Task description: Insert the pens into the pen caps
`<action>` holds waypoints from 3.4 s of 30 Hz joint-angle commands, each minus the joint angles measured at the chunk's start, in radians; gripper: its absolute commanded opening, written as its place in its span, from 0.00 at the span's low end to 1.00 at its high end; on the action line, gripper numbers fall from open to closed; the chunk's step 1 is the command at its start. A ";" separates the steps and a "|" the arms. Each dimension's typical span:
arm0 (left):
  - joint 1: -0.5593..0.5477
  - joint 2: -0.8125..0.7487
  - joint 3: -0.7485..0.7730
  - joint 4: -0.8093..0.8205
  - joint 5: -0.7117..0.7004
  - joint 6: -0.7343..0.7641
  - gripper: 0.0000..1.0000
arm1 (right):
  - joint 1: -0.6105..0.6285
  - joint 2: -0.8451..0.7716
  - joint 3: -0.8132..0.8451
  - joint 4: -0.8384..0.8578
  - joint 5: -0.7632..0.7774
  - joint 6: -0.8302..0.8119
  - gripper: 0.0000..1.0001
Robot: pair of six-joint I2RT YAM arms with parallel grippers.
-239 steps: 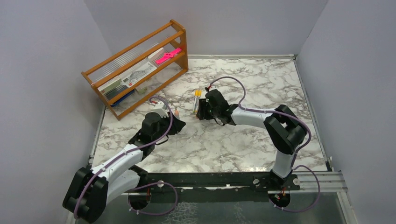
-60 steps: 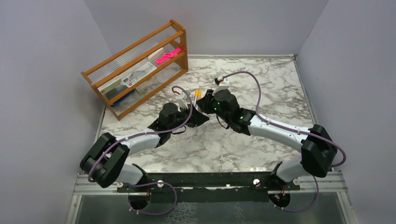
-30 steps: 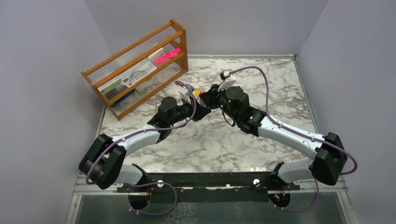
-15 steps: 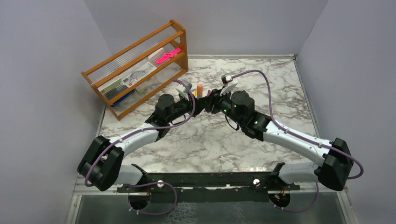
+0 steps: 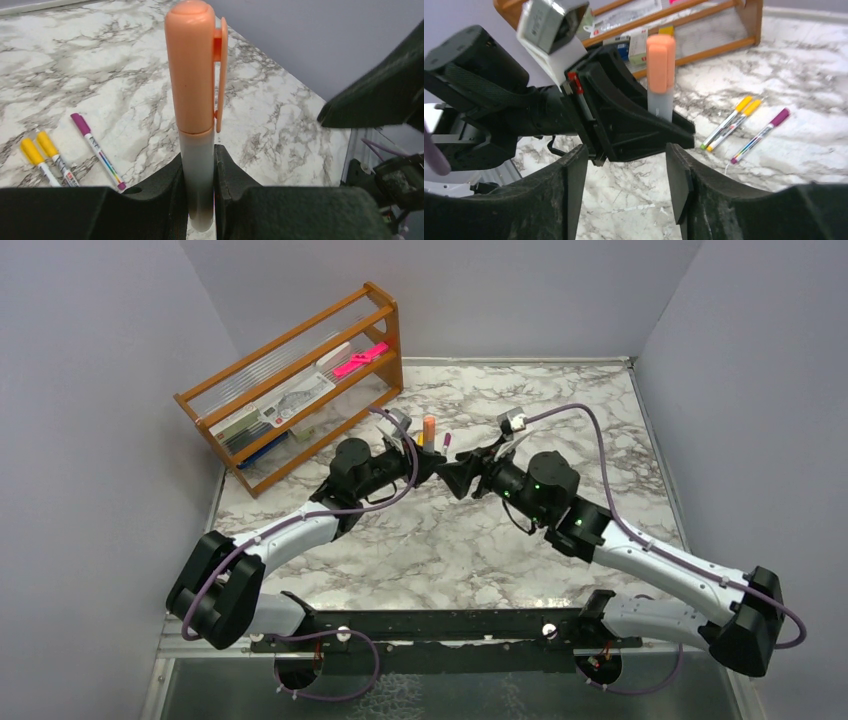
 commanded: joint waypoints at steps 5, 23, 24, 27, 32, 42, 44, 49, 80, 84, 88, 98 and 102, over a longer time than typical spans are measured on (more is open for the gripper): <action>-0.009 0.011 0.038 0.148 0.348 -0.005 0.00 | -0.184 -0.189 -0.028 0.055 -0.224 0.024 0.63; -0.055 0.122 0.104 0.297 0.689 -0.109 0.00 | -0.365 -0.122 0.027 0.188 -0.828 -0.013 0.53; -0.056 0.122 0.104 0.297 0.687 -0.109 0.00 | -0.365 -0.116 0.027 0.188 -0.827 -0.014 0.52; -0.058 0.122 0.104 0.298 0.686 -0.109 0.00 | -0.364 -0.105 0.025 0.199 -0.825 -0.010 0.48; -0.069 0.122 0.108 0.303 0.690 -0.107 0.00 | -0.364 -0.093 0.025 0.208 -0.818 -0.004 0.46; -0.075 0.130 0.114 0.309 0.676 -0.111 0.00 | -0.364 -0.076 0.018 0.201 -0.808 -0.002 0.37; -0.076 0.131 0.117 0.309 0.676 -0.112 0.00 | -0.365 -0.072 0.018 0.195 -0.801 -0.005 0.36; -0.076 0.124 0.119 0.312 0.669 -0.118 0.00 | -0.363 -0.060 0.021 0.188 -0.797 -0.014 0.36; -0.083 0.158 0.178 0.314 0.648 -0.155 0.00 | -0.364 -0.054 -0.029 0.186 -0.778 -0.044 0.01; -0.082 0.196 0.241 0.335 0.654 -0.215 0.00 | -0.364 -0.061 -0.038 0.145 -0.794 -0.074 0.01; -0.080 0.189 0.270 0.371 0.645 -0.240 0.00 | -0.363 -0.069 -0.065 0.114 -0.816 -0.097 0.01; -0.076 0.204 0.423 0.379 0.722 -0.251 0.00 | -0.364 -0.069 -0.136 0.060 -0.882 -0.121 0.01; -0.073 0.218 0.481 0.379 0.759 -0.249 0.00 | -0.363 -0.063 -0.148 0.025 -0.905 -0.124 0.01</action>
